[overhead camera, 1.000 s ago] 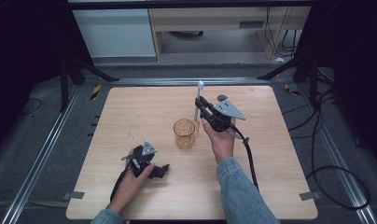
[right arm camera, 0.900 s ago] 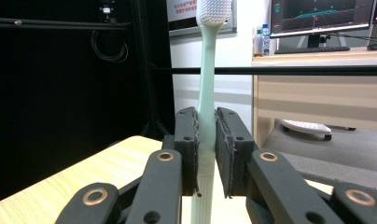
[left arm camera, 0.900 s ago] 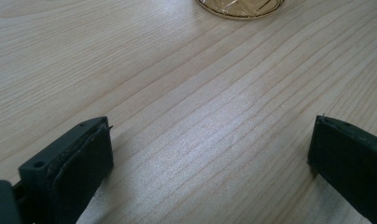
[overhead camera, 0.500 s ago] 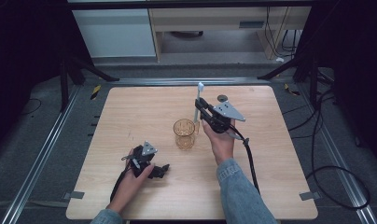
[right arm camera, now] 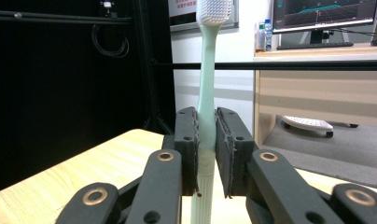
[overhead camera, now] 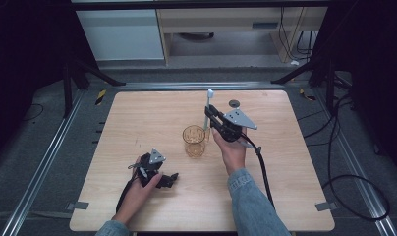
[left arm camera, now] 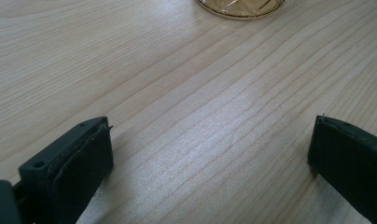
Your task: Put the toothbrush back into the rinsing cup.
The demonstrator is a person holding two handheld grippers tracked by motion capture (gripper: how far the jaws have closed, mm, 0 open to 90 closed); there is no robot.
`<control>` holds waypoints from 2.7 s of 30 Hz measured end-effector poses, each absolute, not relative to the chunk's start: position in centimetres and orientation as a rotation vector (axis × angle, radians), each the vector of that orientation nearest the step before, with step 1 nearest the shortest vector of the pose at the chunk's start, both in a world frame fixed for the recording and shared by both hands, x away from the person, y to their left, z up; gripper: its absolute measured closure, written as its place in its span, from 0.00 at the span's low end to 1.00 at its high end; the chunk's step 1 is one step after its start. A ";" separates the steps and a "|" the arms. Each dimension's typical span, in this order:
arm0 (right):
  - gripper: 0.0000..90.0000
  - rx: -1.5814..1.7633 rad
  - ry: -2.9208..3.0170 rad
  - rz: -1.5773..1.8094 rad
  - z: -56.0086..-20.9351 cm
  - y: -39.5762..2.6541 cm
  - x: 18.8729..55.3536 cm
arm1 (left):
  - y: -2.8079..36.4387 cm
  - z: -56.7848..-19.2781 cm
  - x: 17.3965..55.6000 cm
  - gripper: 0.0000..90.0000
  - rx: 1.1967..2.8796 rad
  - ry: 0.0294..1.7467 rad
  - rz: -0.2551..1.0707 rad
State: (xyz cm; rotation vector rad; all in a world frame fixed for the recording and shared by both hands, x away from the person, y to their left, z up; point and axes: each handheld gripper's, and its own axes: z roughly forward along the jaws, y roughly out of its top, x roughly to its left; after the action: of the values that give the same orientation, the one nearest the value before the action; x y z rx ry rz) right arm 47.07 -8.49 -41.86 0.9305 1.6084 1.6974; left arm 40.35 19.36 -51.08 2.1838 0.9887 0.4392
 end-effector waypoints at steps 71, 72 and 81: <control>0.88 0.972 1.710 1.614 -46.7 -7.9 47.6 | 19.3 -51.1 40.3 0.00 2.186 0.986 0.439; 0.88 0.975 1.710 1.615 -46.7 -7.9 47.6 | 19.3 -51.1 40.3 0.00 2.185 0.986 0.438; 0.88 0.970 1.721 1.612 -47.1 -7.9 47.7 | 19.3 -51.1 40.3 0.00 2.185 0.986 0.439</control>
State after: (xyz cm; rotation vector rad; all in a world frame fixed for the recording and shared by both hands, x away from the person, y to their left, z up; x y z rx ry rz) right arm 47.72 -7.95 -47.10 0.9701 1.7205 1.6121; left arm 40.25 19.31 -51.09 2.1853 0.9856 0.4386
